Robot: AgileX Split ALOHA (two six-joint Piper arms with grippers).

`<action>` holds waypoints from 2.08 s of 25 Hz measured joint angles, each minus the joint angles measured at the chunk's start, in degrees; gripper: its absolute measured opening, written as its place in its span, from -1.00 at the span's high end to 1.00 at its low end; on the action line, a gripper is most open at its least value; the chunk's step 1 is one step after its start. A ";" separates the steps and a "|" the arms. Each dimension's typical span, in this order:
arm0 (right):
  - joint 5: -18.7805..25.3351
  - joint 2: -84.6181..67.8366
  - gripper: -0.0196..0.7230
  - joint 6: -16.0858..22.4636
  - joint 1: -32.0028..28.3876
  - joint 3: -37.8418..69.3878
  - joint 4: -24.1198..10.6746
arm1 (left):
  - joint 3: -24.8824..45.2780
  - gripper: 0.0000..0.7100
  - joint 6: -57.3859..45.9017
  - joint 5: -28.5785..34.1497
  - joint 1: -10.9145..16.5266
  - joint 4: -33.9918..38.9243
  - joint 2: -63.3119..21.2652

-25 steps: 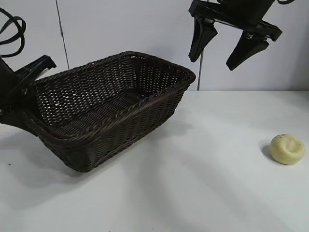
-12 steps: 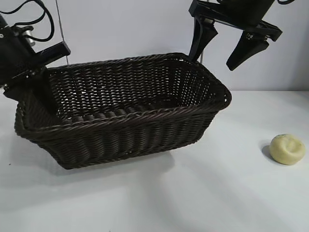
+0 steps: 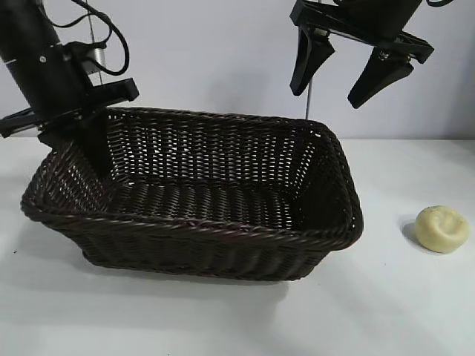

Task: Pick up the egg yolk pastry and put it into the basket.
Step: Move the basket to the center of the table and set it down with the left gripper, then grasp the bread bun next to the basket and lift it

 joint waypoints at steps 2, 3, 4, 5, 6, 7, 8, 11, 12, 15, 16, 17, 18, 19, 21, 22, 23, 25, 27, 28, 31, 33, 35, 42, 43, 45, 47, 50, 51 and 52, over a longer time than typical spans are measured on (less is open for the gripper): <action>0.00 0.00 -0.64 0.00 0.00 0.00 0.00 | -0.21 0.70 0.00 -0.20 0.00 -0.13 0.78; 0.00 0.00 -0.64 0.00 0.00 0.00 0.02 | -0.21 0.70 0.00 -0.31 0.00 -0.13 1.09; 0.00 0.00 -0.64 0.00 0.00 0.00 0.02 | -0.21 0.70 0.00 -0.37 0.00 -0.19 1.42; 0.00 0.00 -0.64 0.00 0.00 0.00 0.02 | -0.21 0.70 0.00 -0.43 0.00 -0.31 1.72; 0.00 0.00 -0.64 0.00 0.00 0.00 0.02 | -0.21 0.70 0.00 -0.54 0.00 -0.30 1.82; 0.00 0.00 -0.64 0.00 0.00 0.00 0.02 | -0.21 0.69 0.00 -0.67 0.00 -0.37 1.79; 0.05 0.00 -0.64 0.00 0.00 0.00 0.02 | -0.21 0.65 0.00 -0.82 0.00 -0.43 1.79; 0.05 0.00 -0.64 0.00 0.00 0.00 0.02 | -0.21 0.24 0.00 -1.00 0.00 -1.27 1.79; 0.05 0.00 -0.64 0.00 0.00 0.00 0.02 | -0.21 0.06 0.04 -1.00 0.00 -1.51 1.79; 0.05 0.00 -0.64 0.00 0.00 0.00 0.02 | -0.21 -0.23 0.17 -1.06 0.00 -1.46 1.79; 0.05 0.00 -0.64 0.00 0.00 0.00 0.02 | -0.21 -0.27 0.17 -0.94 0.00 -1.18 1.79; 0.05 0.00 -0.64 0.00 0.00 0.00 0.02 | -0.21 -0.30 0.23 -0.67 0.00 -0.67 1.79; 0.05 0.00 -0.64 0.00 0.00 0.00 0.02 | -0.21 -0.31 0.23 -0.14 0.00 0.03 1.72; 0.05 0.00 -0.64 0.00 0.00 0.00 0.02 | -0.21 -0.32 0.23 0.42 0.00 0.69 1.53; 0.05 0.00 -0.64 0.00 0.00 0.00 0.02 | -0.21 -0.33 0.23 1.25 0.00 2.14 0.70; 0.05 0.00 -0.64 0.00 0.00 0.00 0.02 | -0.21 -0.33 0.28 1.44 0.00 2.57 -0.15; 0.05 0.00 -0.64 0.00 0.00 0.00 0.02 | -0.21 -0.33 0.28 1.64 0.00 2.83 -1.21; 0.05 0.00 -0.64 0.00 0.00 0.00 0.02 | -0.21 -0.34 0.28 1.74 0.00 2.89 -3.49; 0.05 0.00 -0.64 0.00 0.00 0.00 0.02 | -0.21 -0.34 0.28 2.05 0.00 2.89 -6.03; 0.05 0.00 -0.64 0.00 0.00 0.00 0.02 | -0.21 -0.34 0.28 2.33 0.00 2.93 -7.06; 0.00 0.00 -0.64 0.00 0.00 0.00 0.02 | -0.21 -0.34 0.28 3.79 0.11 2.93 -10.50; 0.00 0.00 -0.64 0.00 0.00 0.00 0.02 | -0.21 -0.34 0.28 4.71 0.11 2.95 -12.52; 0.00 0.00 -0.64 0.00 0.00 0.00 0.02 | -0.21 -0.34 0.28 5.13 0.11 2.89 -14.57; 1.31 0.00 -0.64 0.00 0.00 0.00 0.42 | 3.10 -0.34 5.12 3.37 0.11 -5.54 -18.93; 1.79 0.00 -0.64 0.00 0.00 0.00 0.47 | 4.09 -0.34 6.02 2.37 0.11 -7.48 -19.07; 2.21 0.00 -0.64 0.00 0.00 0.00 0.47 | 5.34 -0.34 6.94 1.04 0.11 -10.04 -19.37; 2.57 0.00 -0.64 0.00 0.00 0.00 0.47 | 5.76 -0.34 7.31 0.08 0.11 -11.22 -19.42; 3.09 0.00 -0.64 0.00 0.00 0.00 0.47 | 5.76 -0.34 7.47 -0.70 0.11 -12.02 -19.42; 3.26 0.00 -0.64 0.00 0.00 0.00 0.47 | 5.76 -0.34 7.52 -0.86 0.11 -12.09 -19.42; 3.69 0.00 -0.64 0.00 0.00 0.00 0.32 | 5.76 -0.34 7.48 -0.92 0.11 -12.13 -19.42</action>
